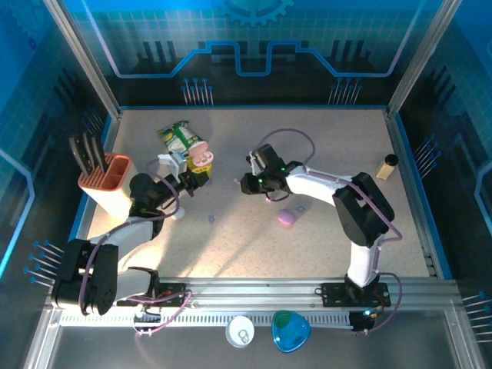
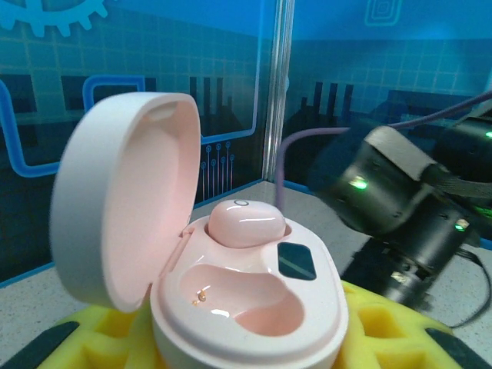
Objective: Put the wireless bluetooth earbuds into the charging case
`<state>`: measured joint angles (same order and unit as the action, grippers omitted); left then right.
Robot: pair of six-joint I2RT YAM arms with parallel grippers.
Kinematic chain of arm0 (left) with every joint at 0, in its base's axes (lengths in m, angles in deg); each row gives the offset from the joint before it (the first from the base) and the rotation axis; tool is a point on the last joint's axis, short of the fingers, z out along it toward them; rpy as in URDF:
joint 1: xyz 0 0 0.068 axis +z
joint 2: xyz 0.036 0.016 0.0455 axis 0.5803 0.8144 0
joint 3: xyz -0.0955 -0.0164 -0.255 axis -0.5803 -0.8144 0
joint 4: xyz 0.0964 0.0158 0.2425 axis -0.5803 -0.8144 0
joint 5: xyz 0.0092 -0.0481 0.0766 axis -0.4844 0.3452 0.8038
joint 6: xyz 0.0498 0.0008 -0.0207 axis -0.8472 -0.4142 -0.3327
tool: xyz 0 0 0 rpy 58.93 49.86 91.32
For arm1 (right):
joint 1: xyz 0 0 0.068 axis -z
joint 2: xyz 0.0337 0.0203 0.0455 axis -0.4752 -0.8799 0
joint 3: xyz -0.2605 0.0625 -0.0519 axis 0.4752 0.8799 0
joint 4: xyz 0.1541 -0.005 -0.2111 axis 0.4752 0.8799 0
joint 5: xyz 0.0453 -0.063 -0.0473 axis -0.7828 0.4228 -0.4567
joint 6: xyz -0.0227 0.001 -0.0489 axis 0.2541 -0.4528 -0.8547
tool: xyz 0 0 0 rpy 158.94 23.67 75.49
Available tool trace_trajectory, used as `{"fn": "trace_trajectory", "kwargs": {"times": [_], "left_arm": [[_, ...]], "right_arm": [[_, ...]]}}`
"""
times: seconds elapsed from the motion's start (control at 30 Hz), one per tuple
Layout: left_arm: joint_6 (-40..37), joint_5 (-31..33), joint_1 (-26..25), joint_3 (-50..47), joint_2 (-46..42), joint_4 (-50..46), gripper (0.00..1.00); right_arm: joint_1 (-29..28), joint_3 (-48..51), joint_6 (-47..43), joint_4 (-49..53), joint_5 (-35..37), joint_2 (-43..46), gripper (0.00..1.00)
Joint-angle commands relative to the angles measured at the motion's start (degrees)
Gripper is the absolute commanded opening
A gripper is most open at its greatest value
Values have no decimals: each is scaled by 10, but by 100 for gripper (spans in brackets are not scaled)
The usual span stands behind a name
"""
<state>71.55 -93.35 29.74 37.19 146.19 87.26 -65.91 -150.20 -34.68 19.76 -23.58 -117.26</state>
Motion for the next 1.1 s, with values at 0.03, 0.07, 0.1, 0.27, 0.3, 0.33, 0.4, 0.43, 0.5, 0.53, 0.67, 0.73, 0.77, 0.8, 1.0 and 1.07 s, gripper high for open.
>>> {"fn": "trace_trajectory", "kwargs": {"times": [0.03, 0.07, 0.1, 0.27, 0.3, 0.33, 0.4, 0.43, 0.5, 0.53, 0.67, 0.73, 0.77, 0.8, 1.0, 1.07], "left_arm": [[-3, -22, 4, -14, -5, 33, 32], [-4, -22, 4, -14, -5, 33, 32], [-5, -21, 3, -14, -5, 33, 32], [-6, -16, 3, -16, -6, 36, 32], [-6, -14, 3, -19, -6, 40, 32], [-6, -11, 3, -22, -7, 44, 32], [-7, -9, 4, -23, -10, 41, 32], [-7, -8, 4, -24, -11, 38, 32], [-8, -7, 4, -26, -14, 37, 32], [-10, -5, 4, -27, -16, 34, 32], [-19, 0, 4, -27, -24, 19, 33], [-21, 2, 4, -26, -27, 15, 33], [-22, 2, 4, -26, -27, 13, 33], [-23, 3, 4, -26, -27, 13, 33], [-23, 6, 4, -25, -24, 13, 33], [-23, 6, 4, -26, -23, 13, 33]], "right_arm": [[-24, 84, 27, -4, 25, 60, 23], [-30, 100, 31, -4, 28, 66, 23], [-35, 110, 35, -2, 30, 70, 23], [-54, 141, 53, -9, 47, 62, 25], [-56, 144, 56, -12, 50, 59, 25], [-58, 147, 59, -17, 51, 56, 25], [-61, 149, 67, -21, 46, 50, 28], [-63, 149, 70, -22, 43, 47, 31], [-70, 148, 73, -22, 36, 47, 37], [-73, 148, 73, -21, 33, 50, 39], [-80, 147, 75, -8, 22, 61, 44], [-84, 149, 82, -13, 15, 65, 45], [-87, 149, 86, -18, 6, 64, 45], [-90, 148, 90, -22, -1, 63, 46], [-114, 134, 110, -23, -14, 63, 48], [-121, 132, 115, -34, -21, 61, 49]]}}
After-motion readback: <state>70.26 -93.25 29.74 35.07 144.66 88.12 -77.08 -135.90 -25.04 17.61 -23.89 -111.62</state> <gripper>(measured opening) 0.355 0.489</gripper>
